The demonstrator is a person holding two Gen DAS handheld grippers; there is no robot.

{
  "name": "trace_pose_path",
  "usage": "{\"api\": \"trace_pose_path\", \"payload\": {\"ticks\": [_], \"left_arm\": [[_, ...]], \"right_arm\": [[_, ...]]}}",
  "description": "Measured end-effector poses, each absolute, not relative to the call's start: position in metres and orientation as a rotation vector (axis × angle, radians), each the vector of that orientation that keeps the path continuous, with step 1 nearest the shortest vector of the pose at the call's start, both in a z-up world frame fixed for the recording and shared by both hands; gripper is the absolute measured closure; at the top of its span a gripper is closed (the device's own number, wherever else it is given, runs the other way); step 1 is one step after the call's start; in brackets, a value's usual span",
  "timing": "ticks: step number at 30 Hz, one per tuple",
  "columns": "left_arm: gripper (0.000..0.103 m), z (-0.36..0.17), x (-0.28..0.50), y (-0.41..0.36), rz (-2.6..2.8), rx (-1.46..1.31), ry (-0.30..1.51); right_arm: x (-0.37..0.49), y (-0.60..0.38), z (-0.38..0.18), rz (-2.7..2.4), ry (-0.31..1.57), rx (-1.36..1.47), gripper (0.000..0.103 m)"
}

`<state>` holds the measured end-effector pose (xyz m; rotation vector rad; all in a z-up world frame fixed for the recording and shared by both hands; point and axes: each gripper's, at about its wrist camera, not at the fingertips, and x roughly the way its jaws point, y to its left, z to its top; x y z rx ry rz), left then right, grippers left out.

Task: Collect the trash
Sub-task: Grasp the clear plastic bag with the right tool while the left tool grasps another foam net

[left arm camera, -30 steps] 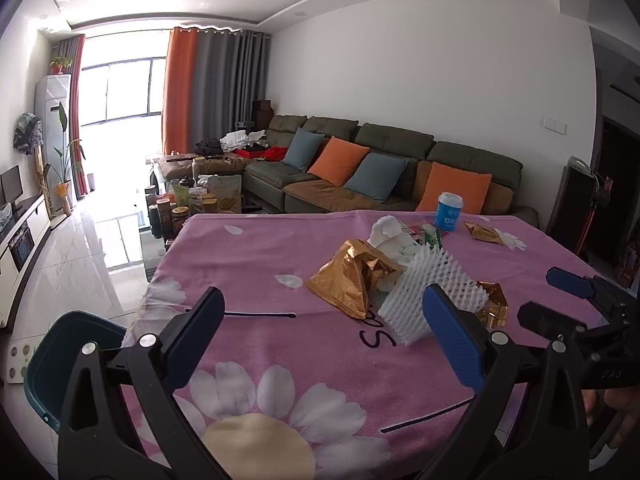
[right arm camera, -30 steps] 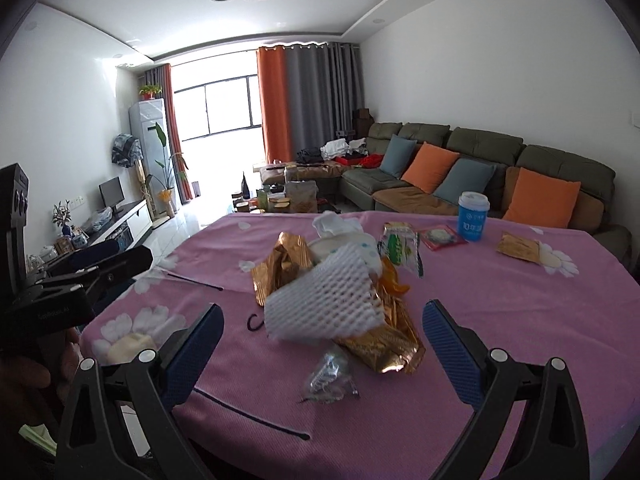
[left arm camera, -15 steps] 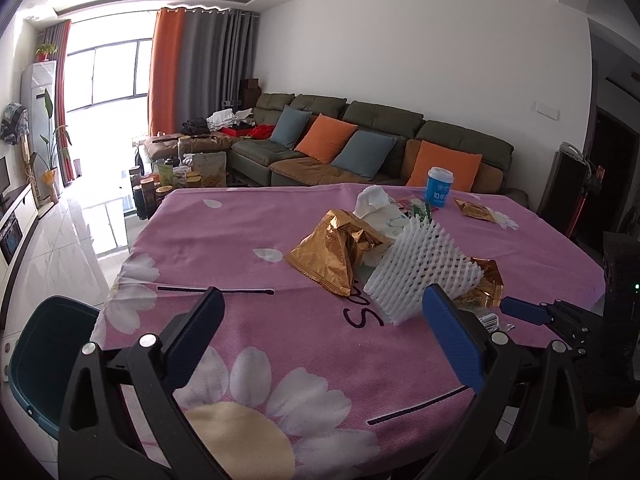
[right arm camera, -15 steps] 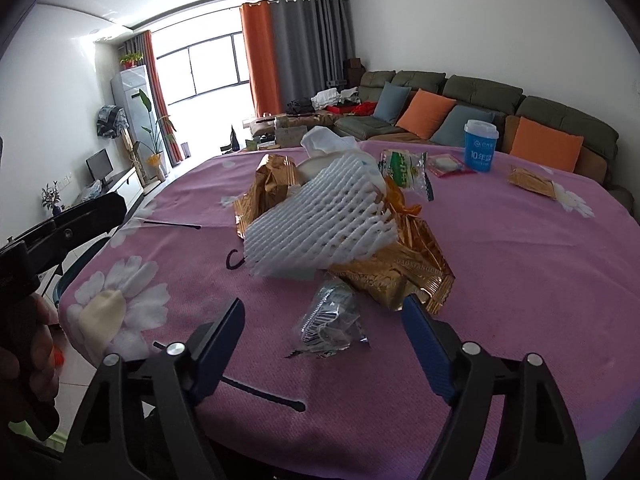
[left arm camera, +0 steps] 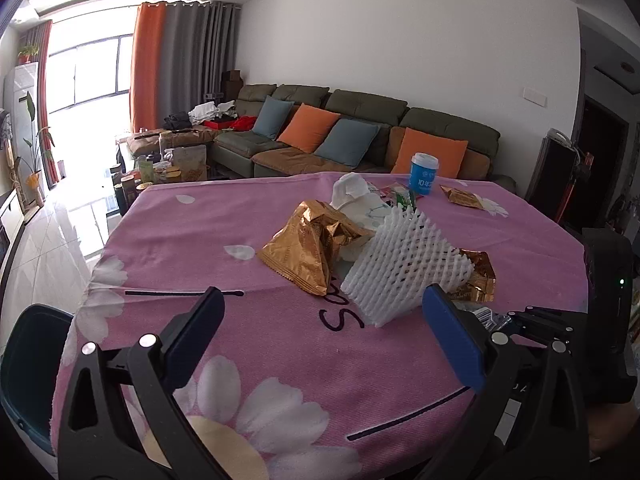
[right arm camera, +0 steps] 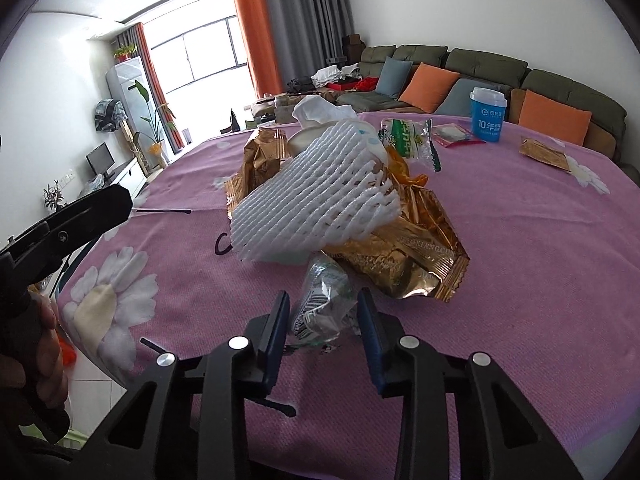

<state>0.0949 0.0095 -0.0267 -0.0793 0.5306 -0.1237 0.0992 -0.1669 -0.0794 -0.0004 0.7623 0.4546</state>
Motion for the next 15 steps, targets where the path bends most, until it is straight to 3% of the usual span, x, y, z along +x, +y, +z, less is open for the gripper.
{"api": "trace_pose_path", "payload": {"ticks": [3, 15], "left_arm": [[0.006, -0.028, 0.101, 0.003, -0.144, -0.063, 0.534], [0.006, -0.036, 0.125, -0.029, -0.221, 0.013, 0.55]], "right_arm": [[0.098, -0.17, -0.078, 0.462, 0.764, 0.009, 0.082], [0.078, -0.196, -0.055, 0.454, 0.704, 0.077, 0.083]]}}
